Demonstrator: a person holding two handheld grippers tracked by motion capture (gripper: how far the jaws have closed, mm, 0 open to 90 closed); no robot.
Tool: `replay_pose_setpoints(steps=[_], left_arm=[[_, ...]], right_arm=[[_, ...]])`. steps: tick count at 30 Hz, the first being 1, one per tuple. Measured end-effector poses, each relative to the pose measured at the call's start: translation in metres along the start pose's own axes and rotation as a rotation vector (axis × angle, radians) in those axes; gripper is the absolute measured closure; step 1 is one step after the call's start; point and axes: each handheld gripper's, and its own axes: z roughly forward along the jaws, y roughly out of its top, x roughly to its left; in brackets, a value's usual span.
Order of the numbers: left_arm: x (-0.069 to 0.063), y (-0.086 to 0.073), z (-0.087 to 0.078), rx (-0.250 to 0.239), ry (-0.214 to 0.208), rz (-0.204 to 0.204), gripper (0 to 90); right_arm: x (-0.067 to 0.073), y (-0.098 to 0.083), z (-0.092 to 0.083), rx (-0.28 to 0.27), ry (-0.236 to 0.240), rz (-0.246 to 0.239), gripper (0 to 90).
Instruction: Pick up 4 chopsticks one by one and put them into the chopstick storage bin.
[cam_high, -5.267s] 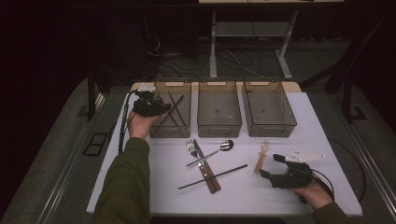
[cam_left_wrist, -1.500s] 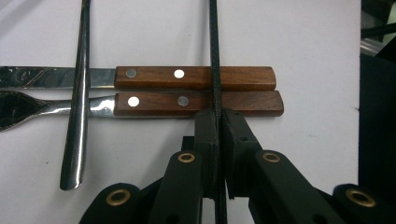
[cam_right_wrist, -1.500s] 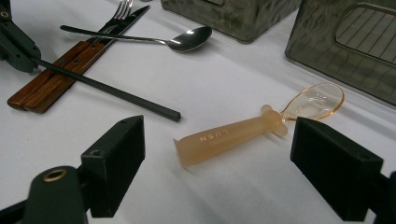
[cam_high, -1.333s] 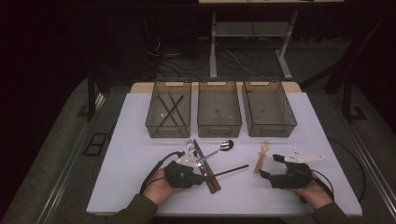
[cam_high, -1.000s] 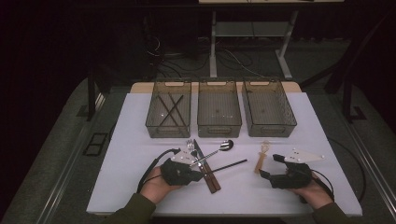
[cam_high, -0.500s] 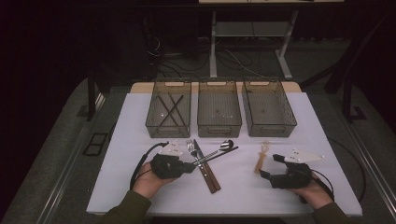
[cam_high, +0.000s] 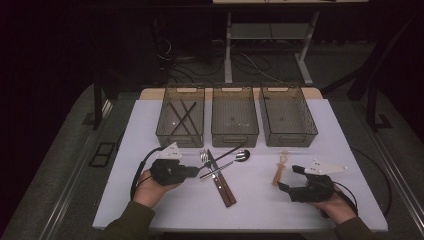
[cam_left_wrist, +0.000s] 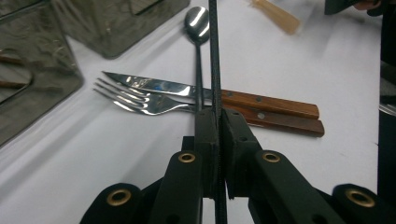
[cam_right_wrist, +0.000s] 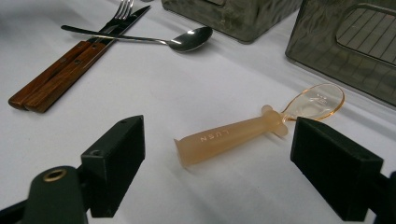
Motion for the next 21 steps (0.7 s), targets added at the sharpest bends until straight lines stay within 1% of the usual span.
replay_pose_setpoints(steps=[4, 6, 16, 21], left_arm=[[0.006, -0.001, -0.006, -0.01, 0.018, -0.013, 85.7], [0.008, -0.002, -0.008, -0.018, 0.026, -0.026, 85.7], [0.026, -0.008, -0.027, -0.056, 0.097, -0.068, 85.7], [0.037, -0.012, -0.037, -0.082, 0.126, -0.106, 85.7]], right_arm=[[0.0, 0.0, 0.0, 0.0, -0.001, -0.001, 17.4], [0.0, 0.0, 0.0, 0.0, -0.001, 0.0, 17.4], [0.0, 0.0, 0.001, 0.001, 0.001, 0.001, 17.4], [0.001, 0.0, 0.001, 0.002, 0.003, -0.003, 17.4]])
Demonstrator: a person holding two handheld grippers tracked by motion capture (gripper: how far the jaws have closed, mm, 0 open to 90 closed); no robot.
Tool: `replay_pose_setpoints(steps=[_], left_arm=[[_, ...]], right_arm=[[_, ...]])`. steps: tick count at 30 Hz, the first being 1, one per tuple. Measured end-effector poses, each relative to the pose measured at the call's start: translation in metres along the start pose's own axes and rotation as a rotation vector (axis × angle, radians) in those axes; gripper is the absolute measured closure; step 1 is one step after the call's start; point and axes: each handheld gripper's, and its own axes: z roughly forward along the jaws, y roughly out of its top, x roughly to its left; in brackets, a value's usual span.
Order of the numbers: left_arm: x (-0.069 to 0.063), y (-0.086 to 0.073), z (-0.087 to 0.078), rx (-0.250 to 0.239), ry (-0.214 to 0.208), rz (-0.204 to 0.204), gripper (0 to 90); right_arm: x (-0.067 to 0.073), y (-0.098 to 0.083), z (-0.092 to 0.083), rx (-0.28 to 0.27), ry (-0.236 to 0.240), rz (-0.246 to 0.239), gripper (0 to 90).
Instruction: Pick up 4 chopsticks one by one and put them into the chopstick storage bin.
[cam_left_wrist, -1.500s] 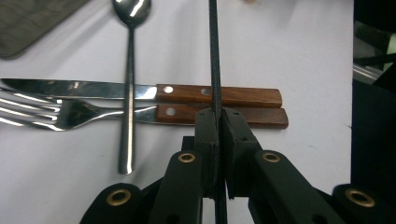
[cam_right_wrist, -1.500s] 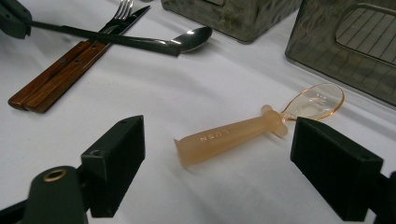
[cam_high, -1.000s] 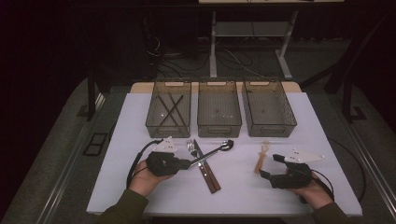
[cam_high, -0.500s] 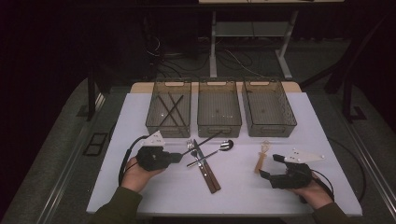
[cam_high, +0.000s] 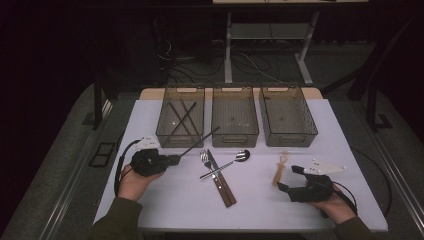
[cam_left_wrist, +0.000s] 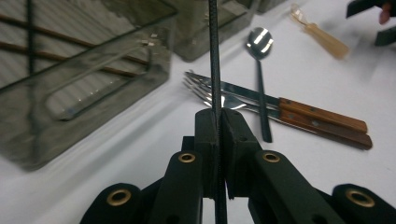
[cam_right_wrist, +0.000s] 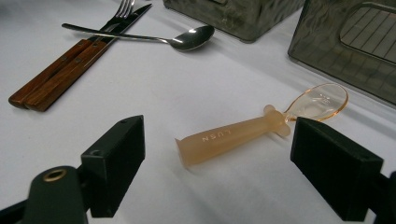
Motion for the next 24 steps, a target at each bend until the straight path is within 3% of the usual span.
replay_pose_setpoints(steps=[13, 24], left_arm=[[0.03, 0.011, -0.006, -0.041, 0.084, -0.041, 85.7], [0.051, 0.036, -0.001, -0.085, 0.145, -0.062, 85.7]], right_arm=[[0.0, -0.001, 0.001, 0.006, -0.003, 0.007, 17.4], [-0.002, -0.001, 0.001, 0.008, -0.009, 0.014, 17.4]])
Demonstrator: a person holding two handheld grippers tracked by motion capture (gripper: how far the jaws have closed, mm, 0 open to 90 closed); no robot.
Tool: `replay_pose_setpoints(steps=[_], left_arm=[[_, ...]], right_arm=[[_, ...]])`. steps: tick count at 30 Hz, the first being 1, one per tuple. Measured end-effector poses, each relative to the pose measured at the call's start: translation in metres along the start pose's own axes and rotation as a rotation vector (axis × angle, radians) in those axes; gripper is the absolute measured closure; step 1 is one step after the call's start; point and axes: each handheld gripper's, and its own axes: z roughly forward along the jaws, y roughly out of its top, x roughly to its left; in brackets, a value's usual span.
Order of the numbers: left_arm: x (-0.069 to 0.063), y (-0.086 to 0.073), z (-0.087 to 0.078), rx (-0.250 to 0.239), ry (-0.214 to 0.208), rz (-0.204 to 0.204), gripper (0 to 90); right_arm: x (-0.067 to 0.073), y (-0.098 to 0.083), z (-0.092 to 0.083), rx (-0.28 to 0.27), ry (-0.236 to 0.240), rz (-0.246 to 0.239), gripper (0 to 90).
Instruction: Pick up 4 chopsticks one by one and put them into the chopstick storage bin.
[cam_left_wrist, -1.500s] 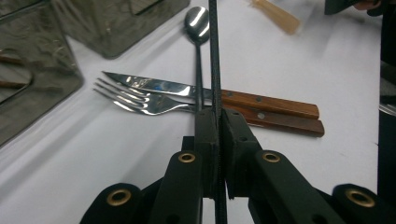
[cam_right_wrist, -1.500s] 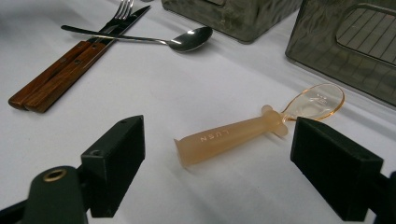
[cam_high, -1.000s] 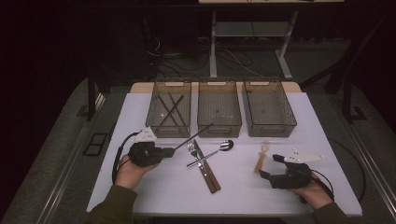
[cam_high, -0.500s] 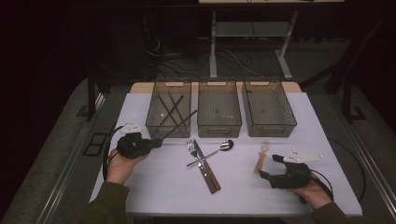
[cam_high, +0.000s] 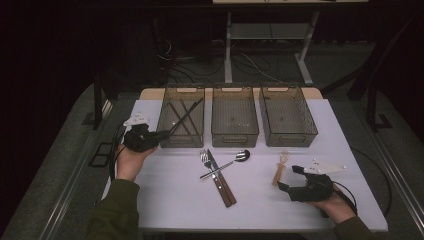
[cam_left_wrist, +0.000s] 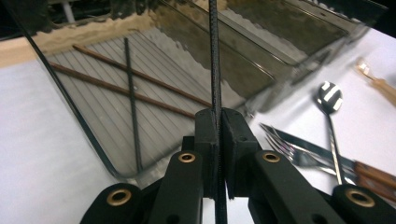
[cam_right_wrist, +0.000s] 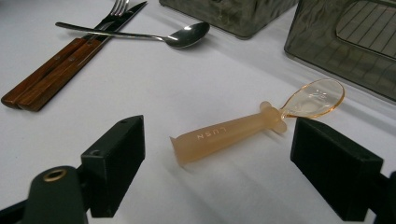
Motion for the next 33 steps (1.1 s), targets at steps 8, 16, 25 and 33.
replay_pose_setpoints(steps=[8, 16, 25, 33], left_arm=[[0.006, 0.024, 0.018, 0.018, 0.025, -0.014, 85.7], [0.014, 0.038, 0.041, 0.04, 0.065, -0.03, 85.7], [0.027, 0.042, 0.062, 0.079, 0.111, -0.09, 85.7], [0.026, 0.045, 0.08, 0.166, 0.169, -0.073, 85.6]], right_arm=[[0.0, 0.0, -0.001, -0.002, 0.0, 0.003, 17.4], [0.0, 0.0, -0.001, -0.003, 0.002, 0.002, 17.4], [0.001, 0.0, -0.001, -0.008, 0.008, 0.0, 17.4], [0.001, 0.0, -0.002, -0.012, 0.012, 0.002, 17.4]])
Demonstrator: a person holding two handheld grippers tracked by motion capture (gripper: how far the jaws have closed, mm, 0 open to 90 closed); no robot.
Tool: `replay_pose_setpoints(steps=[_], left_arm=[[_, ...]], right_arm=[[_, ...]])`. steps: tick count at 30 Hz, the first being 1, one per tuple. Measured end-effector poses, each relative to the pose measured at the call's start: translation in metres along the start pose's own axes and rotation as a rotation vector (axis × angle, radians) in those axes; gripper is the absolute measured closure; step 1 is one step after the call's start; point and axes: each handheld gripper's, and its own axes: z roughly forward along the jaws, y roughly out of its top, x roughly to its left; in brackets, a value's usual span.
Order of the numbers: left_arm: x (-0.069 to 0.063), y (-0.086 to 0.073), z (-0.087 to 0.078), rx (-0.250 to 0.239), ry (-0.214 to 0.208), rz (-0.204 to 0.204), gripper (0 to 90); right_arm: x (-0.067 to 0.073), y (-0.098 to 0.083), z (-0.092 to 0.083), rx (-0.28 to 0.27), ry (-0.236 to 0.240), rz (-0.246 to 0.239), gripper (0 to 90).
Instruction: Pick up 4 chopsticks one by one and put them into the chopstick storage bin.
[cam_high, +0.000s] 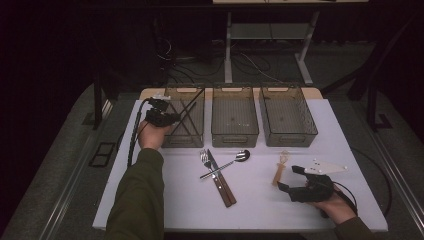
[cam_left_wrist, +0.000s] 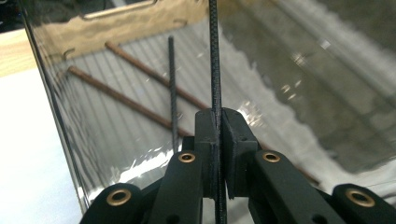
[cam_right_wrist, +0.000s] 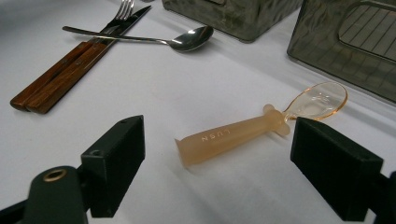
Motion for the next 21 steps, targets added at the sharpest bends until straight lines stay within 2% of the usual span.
replay_pose_setpoints(steps=[7, 9, 13, 21], left_arm=[[-0.0018, -0.0029, 0.0091, 0.077, 0.043, 0.006, 85.6], [-0.0022, -0.0039, 0.0108, 0.084, 0.055, -0.006, 85.4], [-0.0042, -0.0027, 0.0094, 0.056, 0.075, 0.0, 75.5], [-0.0068, -0.0004, 0.0035, 0.012, 0.07, 0.021, 62.9]], right_arm=[[0.0004, 0.0002, -0.0003, -0.001, 0.001, -0.003, 17.4], [0.0003, 0.0003, -0.0003, -0.001, 0.001, -0.003, 17.4], [0.0003, 0.0002, -0.0003, 0.0, 0.0, -0.004, 17.4], [0.0006, 0.0003, -0.0002, 0.0, 0.0, -0.001, 17.4]])
